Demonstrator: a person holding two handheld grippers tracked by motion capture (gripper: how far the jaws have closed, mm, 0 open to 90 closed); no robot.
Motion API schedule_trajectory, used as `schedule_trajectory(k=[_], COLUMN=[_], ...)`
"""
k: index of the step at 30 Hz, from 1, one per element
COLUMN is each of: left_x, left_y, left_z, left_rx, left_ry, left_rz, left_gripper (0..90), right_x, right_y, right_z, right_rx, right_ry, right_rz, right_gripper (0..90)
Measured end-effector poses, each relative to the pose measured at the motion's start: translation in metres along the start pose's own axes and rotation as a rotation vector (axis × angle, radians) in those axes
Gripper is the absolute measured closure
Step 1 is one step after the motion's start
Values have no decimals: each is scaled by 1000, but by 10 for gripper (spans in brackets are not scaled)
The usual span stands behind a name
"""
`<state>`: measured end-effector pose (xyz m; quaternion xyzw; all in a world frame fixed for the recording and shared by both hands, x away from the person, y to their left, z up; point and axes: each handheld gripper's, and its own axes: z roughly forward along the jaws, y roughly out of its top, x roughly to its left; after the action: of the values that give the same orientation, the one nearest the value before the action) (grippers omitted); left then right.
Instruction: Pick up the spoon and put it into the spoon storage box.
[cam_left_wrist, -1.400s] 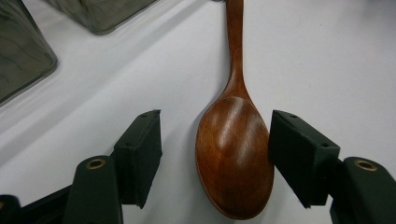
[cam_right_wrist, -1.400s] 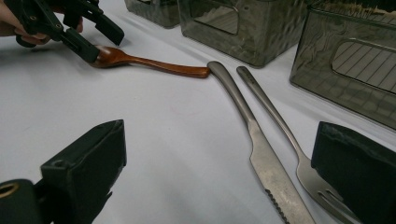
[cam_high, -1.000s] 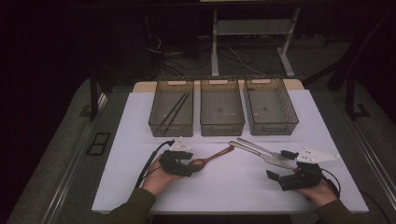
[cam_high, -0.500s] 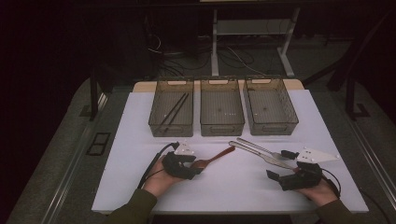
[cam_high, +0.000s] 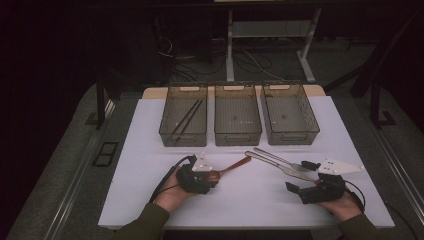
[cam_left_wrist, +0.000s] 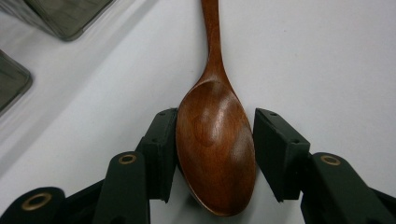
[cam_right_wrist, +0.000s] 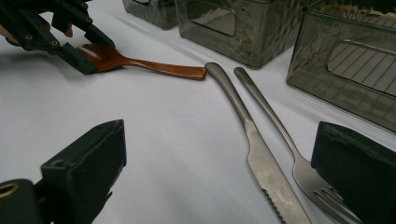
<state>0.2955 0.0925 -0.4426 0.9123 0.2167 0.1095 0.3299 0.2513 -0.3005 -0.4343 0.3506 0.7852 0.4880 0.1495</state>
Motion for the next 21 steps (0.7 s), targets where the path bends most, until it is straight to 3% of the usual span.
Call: schedule_trajectory(k=[6,9,17,19,20,21], left_x=[-5,-3,-3,-2,1,4], left_y=[4,3,3,4,3,4], left_z=[0,0,-1,-3,-9,-11], left_rx=[25,19,15,-13,-61,-56], left_ry=[22,11,7,-4,-2,-19], left_rz=[16,-9,-10,-26,-40,-53], left_gripper=[501,502,505,517,741,801], right_x=[0,0,0,0,0,0], right_y=[0,0,0,0,0,0], right_z=[0,0,0,0,0,0], right_rx=[-1,0,-1,-1,-2,-3], right_ry=[-1,0,0,0,0,-1], right_rz=[0,0,1,1,0,-1], right_gripper=[26,26,26,26,25,25])
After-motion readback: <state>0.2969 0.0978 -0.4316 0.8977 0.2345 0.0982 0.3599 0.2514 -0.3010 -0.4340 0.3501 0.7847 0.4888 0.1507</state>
